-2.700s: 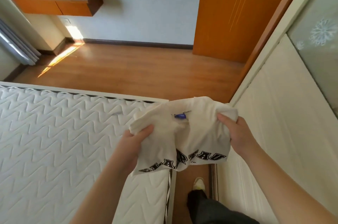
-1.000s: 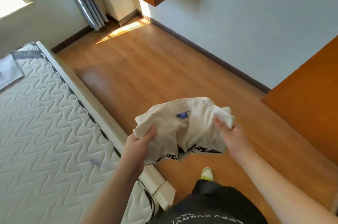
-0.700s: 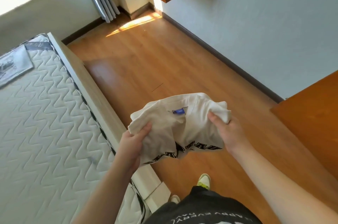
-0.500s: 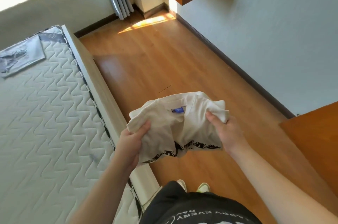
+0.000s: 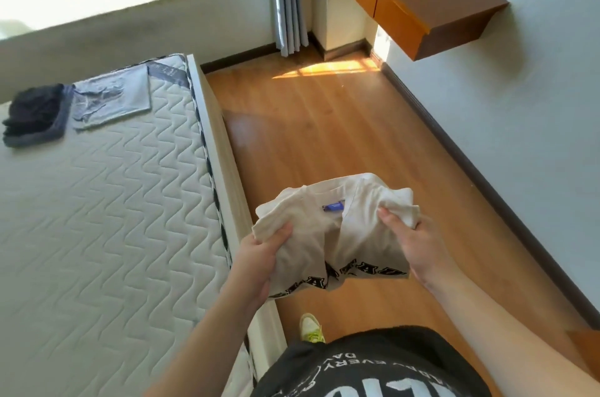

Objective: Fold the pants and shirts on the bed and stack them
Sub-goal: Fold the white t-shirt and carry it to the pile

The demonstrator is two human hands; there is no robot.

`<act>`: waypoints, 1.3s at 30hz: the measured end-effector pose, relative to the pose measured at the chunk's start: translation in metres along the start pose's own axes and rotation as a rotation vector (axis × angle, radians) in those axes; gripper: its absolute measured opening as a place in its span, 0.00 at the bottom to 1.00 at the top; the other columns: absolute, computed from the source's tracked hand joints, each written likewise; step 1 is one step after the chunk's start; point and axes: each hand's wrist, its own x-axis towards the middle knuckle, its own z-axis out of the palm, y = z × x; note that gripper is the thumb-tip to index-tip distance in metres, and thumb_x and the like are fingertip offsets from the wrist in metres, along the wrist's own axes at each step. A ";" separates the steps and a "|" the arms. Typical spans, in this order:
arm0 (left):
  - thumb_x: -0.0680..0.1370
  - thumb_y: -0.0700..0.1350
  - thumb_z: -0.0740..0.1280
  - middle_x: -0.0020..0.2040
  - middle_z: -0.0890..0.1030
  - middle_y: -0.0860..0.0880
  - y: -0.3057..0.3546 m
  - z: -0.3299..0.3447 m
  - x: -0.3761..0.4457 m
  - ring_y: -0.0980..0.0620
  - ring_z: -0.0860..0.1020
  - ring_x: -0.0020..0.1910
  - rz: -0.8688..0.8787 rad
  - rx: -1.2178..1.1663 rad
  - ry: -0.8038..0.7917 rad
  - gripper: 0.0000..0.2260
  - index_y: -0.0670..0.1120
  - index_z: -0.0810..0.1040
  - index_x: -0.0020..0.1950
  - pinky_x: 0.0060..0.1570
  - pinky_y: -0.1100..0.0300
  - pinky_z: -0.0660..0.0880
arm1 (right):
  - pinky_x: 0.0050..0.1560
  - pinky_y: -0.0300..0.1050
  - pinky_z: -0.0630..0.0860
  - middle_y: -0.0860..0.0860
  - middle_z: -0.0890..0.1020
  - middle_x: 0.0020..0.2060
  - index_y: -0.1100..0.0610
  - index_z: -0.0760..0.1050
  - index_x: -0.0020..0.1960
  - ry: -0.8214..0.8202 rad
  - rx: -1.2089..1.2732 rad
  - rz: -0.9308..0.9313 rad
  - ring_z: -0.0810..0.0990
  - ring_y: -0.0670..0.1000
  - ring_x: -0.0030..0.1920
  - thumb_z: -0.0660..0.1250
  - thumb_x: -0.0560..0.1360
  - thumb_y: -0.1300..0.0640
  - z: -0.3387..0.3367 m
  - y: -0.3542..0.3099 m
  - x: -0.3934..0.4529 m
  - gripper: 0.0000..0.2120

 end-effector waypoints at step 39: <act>0.66 0.61 0.75 0.49 0.86 0.45 0.326 0.021 0.456 0.44 0.84 0.50 0.273 -0.212 0.443 0.18 0.52 0.85 0.50 0.49 0.48 0.80 | 0.59 0.62 0.78 0.50 0.87 0.48 0.47 0.85 0.51 -0.408 -0.136 -0.019 0.85 0.53 0.51 0.71 0.75 0.48 0.175 -0.290 0.601 0.07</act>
